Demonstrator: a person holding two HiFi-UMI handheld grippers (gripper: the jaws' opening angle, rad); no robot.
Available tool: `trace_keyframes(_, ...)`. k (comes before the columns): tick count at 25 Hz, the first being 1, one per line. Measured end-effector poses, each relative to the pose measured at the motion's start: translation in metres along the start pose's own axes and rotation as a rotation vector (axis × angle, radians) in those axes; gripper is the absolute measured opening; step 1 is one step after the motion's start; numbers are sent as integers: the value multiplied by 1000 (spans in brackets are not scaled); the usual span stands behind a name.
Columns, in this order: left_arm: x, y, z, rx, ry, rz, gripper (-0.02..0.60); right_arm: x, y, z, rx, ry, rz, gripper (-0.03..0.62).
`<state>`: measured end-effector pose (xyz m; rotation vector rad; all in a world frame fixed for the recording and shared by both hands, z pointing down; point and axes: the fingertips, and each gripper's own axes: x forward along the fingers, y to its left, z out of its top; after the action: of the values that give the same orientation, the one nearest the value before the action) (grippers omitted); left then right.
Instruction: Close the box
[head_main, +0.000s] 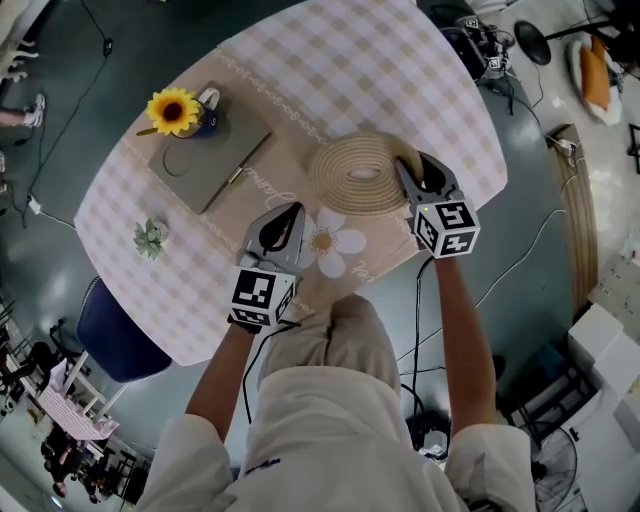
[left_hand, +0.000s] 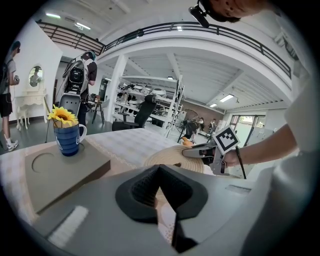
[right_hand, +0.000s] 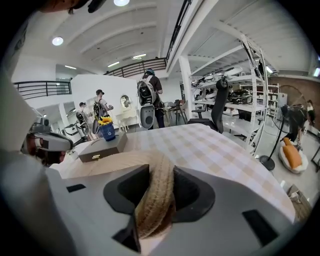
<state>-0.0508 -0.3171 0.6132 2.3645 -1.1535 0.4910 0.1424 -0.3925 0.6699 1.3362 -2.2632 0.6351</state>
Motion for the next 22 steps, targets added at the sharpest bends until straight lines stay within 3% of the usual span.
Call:
trace_keyframes(9,1,-5,-1,-3,4,-10,2,-1,-3,-1,-58,-6,-28,153)
trace_keyframes(14,2,-7,-4,-11,11,-15,2,1,-5,-3,-191,7,-67,176)
trace_keyframes(19,2,-7,-4,-15,8,-13,2,5,-9,-10,-162,1,-63,181)
trace_keyframes(22,1,-7,-4,-15,5,-12,2,5,-9,-9,-201,1,-84,184)
